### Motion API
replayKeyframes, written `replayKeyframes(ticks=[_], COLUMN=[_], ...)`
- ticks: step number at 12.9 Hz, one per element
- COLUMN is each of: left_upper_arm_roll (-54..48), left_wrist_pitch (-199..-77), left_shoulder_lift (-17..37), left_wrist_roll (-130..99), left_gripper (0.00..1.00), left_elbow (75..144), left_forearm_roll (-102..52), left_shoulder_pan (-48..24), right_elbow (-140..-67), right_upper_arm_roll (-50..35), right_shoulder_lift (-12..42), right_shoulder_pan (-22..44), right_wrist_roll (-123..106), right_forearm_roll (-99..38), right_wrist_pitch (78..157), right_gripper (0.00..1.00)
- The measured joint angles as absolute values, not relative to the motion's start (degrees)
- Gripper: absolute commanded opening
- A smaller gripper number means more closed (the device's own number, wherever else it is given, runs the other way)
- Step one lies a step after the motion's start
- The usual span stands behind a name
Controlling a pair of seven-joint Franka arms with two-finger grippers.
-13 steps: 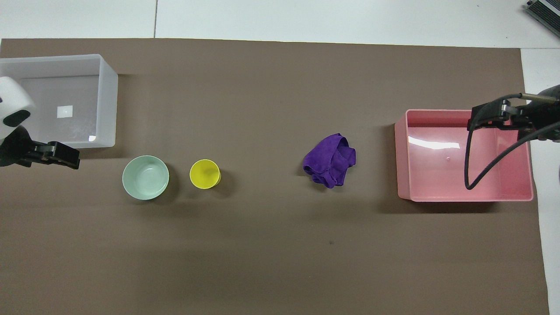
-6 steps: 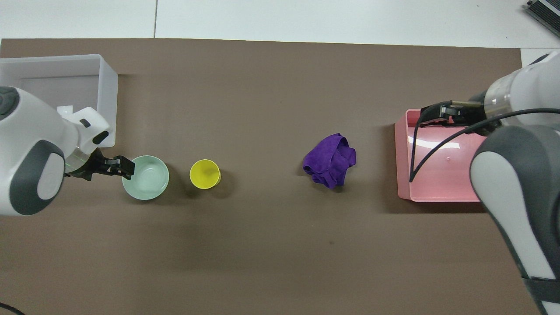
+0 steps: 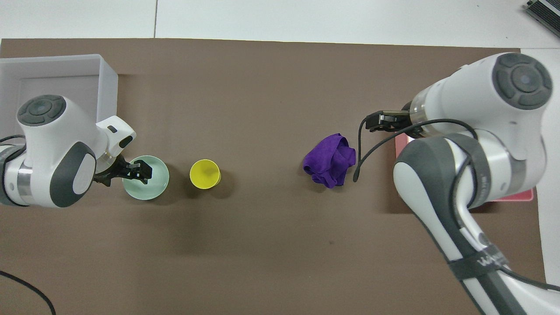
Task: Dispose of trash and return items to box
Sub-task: 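Reach the left gripper to the green bowl while the right gripper reaches the cloth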
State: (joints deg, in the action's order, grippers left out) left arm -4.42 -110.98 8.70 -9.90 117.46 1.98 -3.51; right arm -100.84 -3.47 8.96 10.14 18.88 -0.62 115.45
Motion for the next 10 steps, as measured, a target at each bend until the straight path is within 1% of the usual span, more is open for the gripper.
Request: replayKeyframes(ticks=[1,2,3,4,5,8,10], left_upper_arm_roll=[-4.48,-4.53,-4.53,-4.52,-4.49,-4.32,-4.27], left_wrist_pitch=[-111.74,-112.41,-112.76,-112.83,-112.95,-113.51,-113.26], left_shoulder_lift=[9.82,10.72,11.40,12.02,12.63,13.98,13.96], left_wrist_roll=[-9.90,-9.90,-9.90,-9.90,-9.90,-9.90,-9.86], left_gripper=[0.70,0.46,0.24,0.05,0.00,0.00,0.00], left_elbow=[117.46,117.45,117.44,117.44,117.43,117.26,116.13], left_forearm_roll=[1.98,1.98,1.98,1.98,1.99,1.99,1.98], left_shoulder_pan=[-3.55,-3.60,-3.61,-3.59,-3.57,-3.44,-3.42], right_elbow=[-101.54,-102.39,-103.18,-103.92,-104.80,-109.48,-112.08], right_upper_arm_roll=[-3.49,-3.50,-3.51,-3.51,-3.52,-3.51,-3.50], right_shoulder_lift=[9.97,11.00,12.11,13.14,14.00,15.53,16.21], right_shoulder_pan=[11.62,13.27,14.92,16.35,17.62,20.23,20.93], right_wrist_roll=[20.60,22.49,24.38,26.08,27.75,30.79,31.43], right_forearm_roll=[-0.61,-0.61,-0.61,-0.60,-0.60,-0.50,3.31], right_wrist_pitch=[117.52,119.73,121.78,123.61,125.50,131.60,133.39], right_gripper=[1.00,1.00,1.00,1.00,1.00,1.00,1.00])
